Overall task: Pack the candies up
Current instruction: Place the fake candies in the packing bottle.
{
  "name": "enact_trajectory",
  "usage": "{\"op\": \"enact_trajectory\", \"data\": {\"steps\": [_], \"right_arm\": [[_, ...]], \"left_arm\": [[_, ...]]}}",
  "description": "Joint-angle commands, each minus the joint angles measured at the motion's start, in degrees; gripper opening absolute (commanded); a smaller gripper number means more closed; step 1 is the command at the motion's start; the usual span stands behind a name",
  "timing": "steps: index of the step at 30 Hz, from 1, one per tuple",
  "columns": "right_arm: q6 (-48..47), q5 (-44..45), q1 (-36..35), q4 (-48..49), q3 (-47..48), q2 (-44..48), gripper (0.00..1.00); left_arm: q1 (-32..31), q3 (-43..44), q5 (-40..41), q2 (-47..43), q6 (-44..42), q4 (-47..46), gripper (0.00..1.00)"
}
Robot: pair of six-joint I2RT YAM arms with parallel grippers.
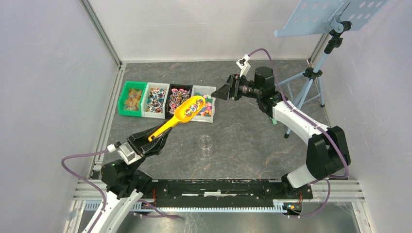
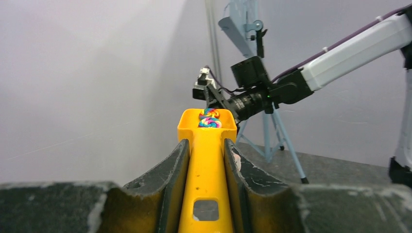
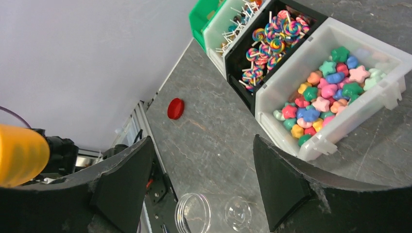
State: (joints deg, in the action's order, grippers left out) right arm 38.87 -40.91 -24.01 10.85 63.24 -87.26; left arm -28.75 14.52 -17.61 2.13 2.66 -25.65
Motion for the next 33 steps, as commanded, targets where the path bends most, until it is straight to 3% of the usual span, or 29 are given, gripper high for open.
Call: {"op": "enact_trajectory", "data": {"steps": [1, 10, 17, 25, 33], "right_arm": [[-5.37, 0.69, -0.09, -2.43, -1.24, 3.45, 0.81], [-8.88, 2.29, -0.10, -4.74, -4.95, 6.42, 0.81], [-10.46, 2.76, -0.03, -5.09, -6.77, 7.28, 0.81], [-11.30, 2.32, -0.07, -5.64, -6.85, 7.70, 0.81], [-12.65, 2.76, -0.07, -7.01, -6.99, 8.73, 0.81]], "left_arm": [[-0.03, 2.09, -4.67, -4.60, 8.04, 3.88, 0.02], [-0.03, 8.97, -5.20, -5.90, 7.44, 24.36, 0.02], [-0.01, 13.39, -9.49, -5.92, 8.23, 34.61, 0.02], [0.01, 16.43, -12.38, -6.05, 6.56, 43.72, 0.02], [-0.03, 15.53, -13.35, -6.00, 5.11, 45.76, 0.02]]}}
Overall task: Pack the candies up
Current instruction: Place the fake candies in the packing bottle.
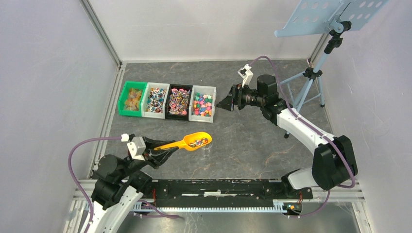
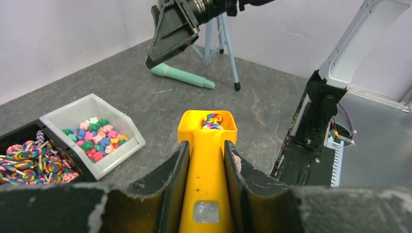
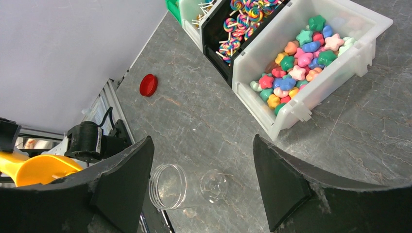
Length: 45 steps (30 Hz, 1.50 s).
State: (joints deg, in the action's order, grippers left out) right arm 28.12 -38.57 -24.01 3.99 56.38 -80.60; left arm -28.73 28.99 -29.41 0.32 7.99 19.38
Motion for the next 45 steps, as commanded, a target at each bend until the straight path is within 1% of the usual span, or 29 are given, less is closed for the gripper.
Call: {"op": "enact_trajectory", "data": {"steps": [1, 9, 25, 31, 45], "right_arm": [[-1.96, 0.47, 0.00, -0.20, -0.22, 2.24, 0.81], [-2.10, 0.51, -0.03, -0.74, 0.05, 3.49, 0.81], [-1.47, 0.55, -0.07, -1.27, -0.43, 6.53, 0.81], [-1.45, 1.28, -0.02, -1.35, -0.48, 8.17, 0.84], [-2.82, 2.77, -0.06, -2.14, -0.31, 8.55, 0.85]], "left_arm": [[-0.01, 1.02, -1.31, -4.19, -0.57, 1.07, 0.02], [-0.03, 1.33, 0.77, -4.20, -1.66, 2.83, 0.02], [-0.01, 1.85, 8.22, -4.17, -2.10, 5.23, 0.02], [-0.01, 1.84, 8.40, -4.01, -1.92, 5.40, 0.02], [-0.01, 2.76, 6.04, -0.59, -1.49, 5.48, 0.02]]}}
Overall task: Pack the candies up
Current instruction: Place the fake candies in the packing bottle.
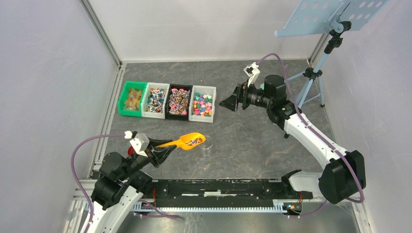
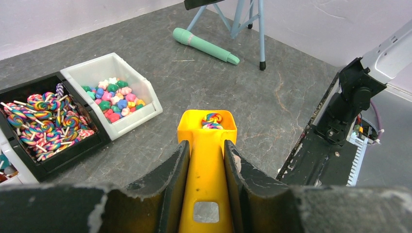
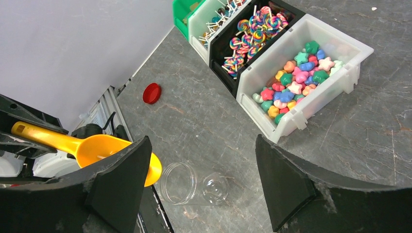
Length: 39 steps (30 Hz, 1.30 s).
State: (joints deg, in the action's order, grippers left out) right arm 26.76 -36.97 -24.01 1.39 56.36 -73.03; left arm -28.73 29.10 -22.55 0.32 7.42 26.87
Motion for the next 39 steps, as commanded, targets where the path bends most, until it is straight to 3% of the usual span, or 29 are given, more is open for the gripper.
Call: {"op": "enact_trajectory", "data": {"steps": [1, 39], "right_arm": [[-1.46, 1.18, -0.02, 0.52, -0.29, 0.81, 0.85], [-2.58, 1.38, 0.82, 0.90, -1.33, 0.44, 0.88]], "left_arm": [[-0.01, 2.90, -0.98, -0.58, -0.87, -1.93, 0.02], [-0.01, 10.42, -3.40, 14.34, -1.71, 3.44, 0.02]]}}
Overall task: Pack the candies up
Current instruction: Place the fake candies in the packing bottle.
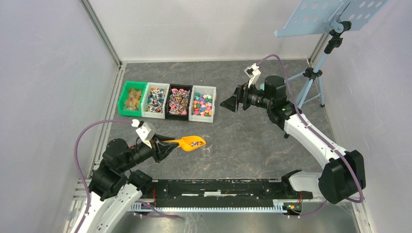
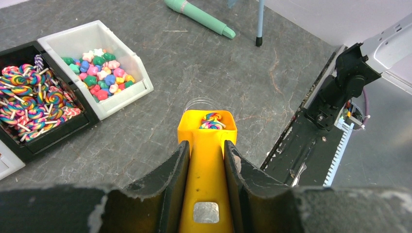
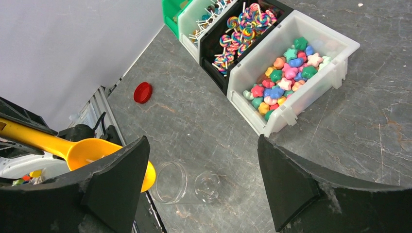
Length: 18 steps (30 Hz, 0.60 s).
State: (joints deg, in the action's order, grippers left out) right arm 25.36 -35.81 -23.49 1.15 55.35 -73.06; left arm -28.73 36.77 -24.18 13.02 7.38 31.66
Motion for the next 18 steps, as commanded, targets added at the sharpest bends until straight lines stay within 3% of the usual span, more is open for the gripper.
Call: {"op": "enact_trajectory", "data": {"steps": [1, 18], "right_arm": [[-1.19, 0.21, 0.37, 1.14, -0.41, 0.53, 0.88], [-1.40, -0.31, 1.18, 1.47, -1.45, 0.71, 0.89]], "left_arm": [[-0.07, 2.93, -1.94, 2.00, -1.66, -1.34, 0.02], [-0.02, 5.56, -2.23, 7.35, -0.92, -0.50, 0.02]]}}
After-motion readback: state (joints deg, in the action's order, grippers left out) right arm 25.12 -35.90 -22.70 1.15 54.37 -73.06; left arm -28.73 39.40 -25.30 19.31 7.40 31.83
